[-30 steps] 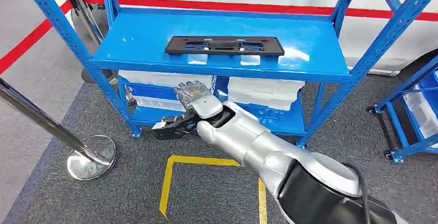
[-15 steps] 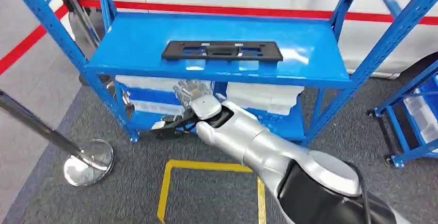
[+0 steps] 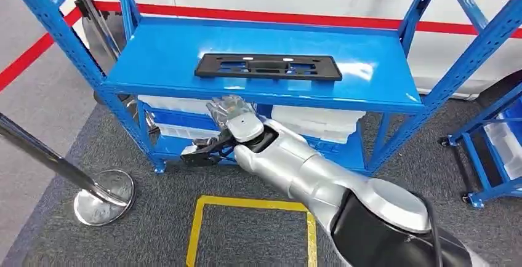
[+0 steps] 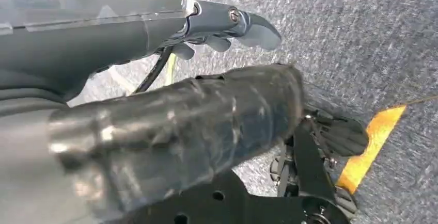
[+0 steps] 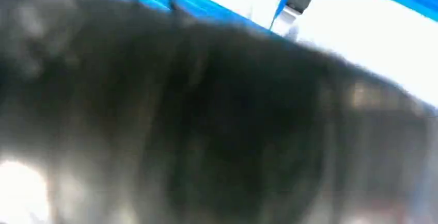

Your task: Take the parts from the cabinet and place them on the table.

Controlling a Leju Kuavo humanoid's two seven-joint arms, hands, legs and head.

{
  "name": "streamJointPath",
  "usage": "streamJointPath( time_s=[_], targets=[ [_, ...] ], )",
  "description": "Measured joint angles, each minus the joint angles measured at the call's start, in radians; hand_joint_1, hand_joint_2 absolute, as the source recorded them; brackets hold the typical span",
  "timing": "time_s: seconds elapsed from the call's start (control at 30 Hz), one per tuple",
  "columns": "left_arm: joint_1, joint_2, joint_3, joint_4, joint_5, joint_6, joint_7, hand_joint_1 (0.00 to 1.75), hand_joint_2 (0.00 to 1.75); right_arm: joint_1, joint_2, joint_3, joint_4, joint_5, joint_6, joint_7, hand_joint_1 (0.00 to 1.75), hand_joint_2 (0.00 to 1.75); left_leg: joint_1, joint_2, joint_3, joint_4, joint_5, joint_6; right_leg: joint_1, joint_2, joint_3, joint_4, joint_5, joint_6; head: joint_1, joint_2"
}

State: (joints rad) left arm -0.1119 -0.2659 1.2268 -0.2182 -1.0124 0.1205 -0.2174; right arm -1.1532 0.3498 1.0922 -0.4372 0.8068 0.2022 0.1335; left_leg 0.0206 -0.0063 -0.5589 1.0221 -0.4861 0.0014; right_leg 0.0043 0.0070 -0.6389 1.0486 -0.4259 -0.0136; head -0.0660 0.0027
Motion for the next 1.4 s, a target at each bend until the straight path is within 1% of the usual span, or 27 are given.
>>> streamJointPath(
  time_s=[0.03, 0.1, 0.13, 0.2, 0.23, 0.27, 0.33, 0.37, 0.4, 0.43, 0.47, 0.57, 0.63, 0.7, 0.73, 0.77, 0.8, 0.83, 0.9, 0.97, 1.03, 1.13, 1.2, 1.27, 1.3, 1.33, 1.4],
  targets=[
    [-0.001, 0.000, 0.000, 0.000, 0.000, 0.001, 0.002, 0.00, 0.00, -0.001, 0.000, 0.000, 0.002, 0.000, -0.006, 0.001, 0.00, 0.00, 0.002, 0.002, 0.004, -0.008, 0.000, -0.007, 0.001, 0.002, 0.001, -0.002, -0.002, -0.004, 0.002, 0.000],
    [-0.002, 0.000, 0.000, 0.000, 0.005, 0.005, 0.006, 0.00, 0.00, -0.007, 0.000, 0.000, 0.003, -0.006, -0.019, 0.005, 0.00, 0.00, 0.003, 0.005, 0.010, 0.003, -0.015, -0.015, -0.013, 0.003, 0.025, -0.027, 0.002, -0.011, 0.001, 0.000],
    [0.000, 0.000, 0.000, 0.000, 0.005, 0.005, 0.008, 0.00, 0.00, -0.015, 0.000, 0.000, 0.004, -0.019, -0.027, 0.005, 0.00, 0.00, 0.002, 0.004, -0.012, 0.050, -0.038, -0.017, -0.015, 0.002, 0.031, -0.031, -0.002, -0.017, -0.001, 0.000],
    [0.000, 0.001, 0.000, 0.000, 0.005, 0.005, 0.008, 0.00, 0.00, -0.025, 0.000, -0.002, 0.007, -0.033, -0.038, 0.004, 0.00, 0.00, 0.003, 0.004, -0.100, 0.202, -0.096, -0.023, -0.012, 0.001, 0.036, -0.029, -0.008, -0.026, -0.001, 0.000],
    [0.001, 0.001, 0.000, 0.000, 0.006, 0.004, 0.008, 0.00, 0.00, -0.026, 0.000, -0.005, 0.015, -0.030, -0.048, 0.004, 0.00, 0.00, 0.003, 0.004, -0.142, 0.265, -0.107, -0.026, -0.010, 0.000, 0.038, -0.028, -0.013, -0.028, -0.001, 0.000],
    [0.002, 0.001, 0.000, 0.000, 0.008, 0.004, 0.006, 0.00, 0.00, -0.029, 0.000, -0.008, 0.025, -0.024, -0.057, 0.003, 0.00, 0.00, 0.003, 0.004, -0.168, 0.287, -0.095, -0.027, -0.010, 0.000, 0.040, -0.025, -0.017, -0.027, -0.001, 0.000],
    [0.003, 0.001, 0.001, 0.000, 0.009, 0.004, 0.006, 0.00, 0.00, -0.042, 0.000, -0.017, 0.041, -0.003, -0.063, 0.000, 0.00, 0.00, 0.003, 0.004, -0.145, 0.202, -0.011, -0.027, -0.010, 0.002, 0.050, -0.018, -0.030, -0.026, -0.001, 0.000],
    [0.003, 0.002, 0.001, 0.000, 0.009, 0.004, 0.008, 0.00, 0.00, -0.051, 0.000, -0.021, 0.048, 0.007, -0.063, -0.002, 0.00, 0.00, 0.005, 0.005, -0.110, 0.114, 0.046, -0.026, -0.011, 0.003, 0.056, -0.013, -0.037, -0.023, -0.001, 0.000],
    [0.004, 0.002, 0.001, 0.000, 0.009, 0.004, 0.010, 0.00, 0.00, -0.057, 0.000, -0.026, 0.054, 0.013, -0.064, -0.005, 0.00, 0.00, 0.005, 0.006, -0.083, 0.037, 0.076, -0.023, -0.011, 0.003, 0.060, -0.008, -0.046, -0.019, -0.001, 0.000],
    [0.005, 0.002, 0.001, 0.000, 0.008, 0.004, 0.013, 0.00, 0.00, -0.061, -0.001, -0.029, 0.061, 0.020, -0.067, -0.006, 0.00, 0.00, 0.001, 0.005, -0.074, 0.039, 0.058, -0.020, -0.005, 0.005, 0.058, -0.006, -0.050, -0.013, -0.001, 0.000],
    [0.001, 0.002, 0.001, 0.000, 0.006, 0.005, 0.015, 0.00, 0.00, -0.063, -0.001, -0.032, 0.065, 0.031, -0.069, -0.009, 0.00, 0.00, -0.003, 0.003, -0.065, 0.015, 0.049, -0.010, -0.003, 0.006, 0.052, -0.001, -0.052, -0.008, -0.001, 0.000],
    [0.002, 0.002, 0.001, 0.000, -0.001, 0.005, 0.016, 0.00, 0.00, -0.057, -0.001, -0.040, 0.074, 0.056, -0.068, -0.014, 0.00, 0.00, 0.002, 0.001, -0.065, 0.014, 0.048, 0.004, -0.001, 0.006, 0.056, -0.008, -0.054, 0.003, 0.000, 0.000],
    [0.004, 0.002, 0.001, 0.000, -0.003, 0.005, 0.016, 0.00, 0.00, -0.055, -0.001, -0.046, 0.077, 0.064, -0.066, -0.014, 0.00, 0.00, 0.005, 0.003, -0.051, 0.005, 0.046, 0.014, -0.005, 0.002, 0.039, 0.032, -0.079, 0.015, 0.001, 0.000],
    [0.003, 0.002, 0.001, 0.000, -0.005, 0.005, 0.014, 0.00, 0.00, -0.047, -0.001, -0.047, 0.080, 0.065, -0.063, -0.014, 0.00, 0.00, 0.004, 0.003, -0.046, 0.005, 0.039, 0.027, -0.009, 0.001, -0.046, 0.188, -0.140, 0.021, 0.000, 0.000],
    [0.002, 0.002, 0.001, 0.000, -0.005, 0.005, 0.012, 0.00, 0.00, -0.039, -0.002, -0.047, 0.082, 0.065, -0.061, -0.014, 0.00, 0.00, 0.004, 0.003, -0.042, 0.005, 0.036, 0.029, -0.010, 0.001, -0.090, 0.259, -0.159, 0.023, 0.001, 0.000],
    [0.002, 0.002, 0.001, 0.000, -0.005, 0.005, 0.011, 0.00, 0.00, -0.030, -0.002, -0.047, 0.083, 0.065, -0.061, -0.014, 0.00, 0.00, 0.004, 0.002, -0.038, 0.005, 0.032, 0.031, -0.011, 0.000, -0.122, 0.299, -0.156, 0.024, 0.001, 0.000],
    [0.002, 0.002, 0.001, 0.000, -0.005, 0.005, 0.010, 0.00, 0.00, -0.024, -0.002, -0.047, 0.085, 0.065, -0.060, -0.015, 0.00, 0.00, 0.004, 0.001, -0.031, 0.005, 0.027, 0.030, -0.012, 0.000, -0.128, 0.289, -0.129, 0.024, 0.001, 0.000],
    [0.002, 0.002, 0.001, 0.000, -0.005, 0.005, 0.008, 0.00, 0.00, -0.022, -0.002, -0.047, 0.086, 0.066, -0.060, -0.014, 0.00, 0.00, 0.003, 0.000, -0.024, 0.005, 0.022, 0.029, -0.012, -0.001, -0.115, 0.240, -0.084, 0.021, 0.001, 0.000],
    [0.003, 0.002, 0.001, 0.000, -0.005, 0.004, 0.003, 0.00, 0.00, -0.024, -0.002, -0.048, 0.086, 0.066, -0.060, -0.014, 0.00, 0.00, 0.003, 0.000, -0.001, 0.005, 0.006, 0.023, -0.010, -0.001, -0.043, 0.060, 0.032, 0.008, 0.001, 0.000],
    [0.002, 0.000, 0.001, 0.000, -0.005, 0.003, 0.001, 0.00, 0.00, -0.026, -0.003, -0.049, 0.087, 0.068, -0.057, -0.014, 0.00, 0.00, -0.003, -0.001, 0.000, 0.007, -0.003, 0.012, 0.001, -0.001, -0.013, 0.011, 0.023, -0.001, 0.000, 0.000],
    [0.000, 0.000, 0.001, 0.000, -0.004, 0.003, 0.003, 0.00, 0.00, -0.021, -0.003, -0.049, 0.087, 0.074, -0.055, -0.014, 0.00, 0.00, 0.000, 0.000, -0.002, 0.002, -0.004, 0.003, 0.005, 0.000, -0.011, 0.001, 0.006, -0.005, 0.000, 0.000],
    [0.000, 0.000, 0.001, 0.000, -0.003, 0.008, 0.013, 0.00, 0.00, -0.016, -0.001, -0.049, 0.085, 0.081, -0.047, -0.008, 0.00, 0.00, 0.002, 0.004, 0.000, 0.026, -0.026, -0.013, -0.010, 0.002, 0.017, -0.026, 0.005, -0.017, 0.000, 0.000],
    [0.000, 0.000, 0.001, 0.000, -0.003, 0.009, 0.018, 0.00, 0.00, -0.010, 0.001, -0.049, 0.085, 0.083, -0.040, -0.007, 0.00, 0.00, 0.002, 0.003, -0.077, 0.168, -0.085, -0.019, -0.010, -0.001, 0.027, -0.026, -0.003, -0.028, -0.001, 0.000],
    [0.000, 0.001, 0.001, 0.000, -0.005, 0.013, 0.026, 0.00, 0.00, 0.006, 0.002, -0.049, 0.085, 0.083, -0.041, -0.005, 0.00, 0.00, 0.003, 0.004, -0.160, 0.288, -0.107, -0.025, -0.008, -0.002, 0.034, -0.025, -0.011, -0.030, 0.000, 0.000],
    [0.001, 0.001, 0.001, 0.000, -0.006, 0.014, 0.029, 0.00, 0.00, 0.014, 0.002, -0.049, 0.085, 0.083, -0.043, -0.005, 0.00, 0.00, 0.003, 0.004, -0.175, 0.292, -0.088, -0.027, -0.008, -0.002, 0.039, -0.024, -0.016, -0.029, 0.000, 0.000],
    [0.003, 0.001, 0.001, 0.000, -0.006, 0.016, 0.030, 0.00, 0.00, 0.018, 0.002, -0.049, 0.085, 0.083, -0.045, -0.005, 0.00, 0.00, 0.003, 0.004, -0.167, 0.253, -0.046, -0.027, -0.009, -0.001, 0.045, -0.023, -0.021, -0.029, 0.000, 0.000],
    [0.003, 0.001, 0.001, 0.000, -0.006, 0.016, 0.030, 0.00, 0.00, 0.017, 0.003, -0.049, 0.084, 0.085, -0.047, -0.003, 0.00, 0.00, 0.004, 0.005, -0.105, 0.088, 0.063, -0.023, -0.010, 0.001, 0.060, -0.017, -0.036, -0.023, 0.000, 0.000]
  ],
)
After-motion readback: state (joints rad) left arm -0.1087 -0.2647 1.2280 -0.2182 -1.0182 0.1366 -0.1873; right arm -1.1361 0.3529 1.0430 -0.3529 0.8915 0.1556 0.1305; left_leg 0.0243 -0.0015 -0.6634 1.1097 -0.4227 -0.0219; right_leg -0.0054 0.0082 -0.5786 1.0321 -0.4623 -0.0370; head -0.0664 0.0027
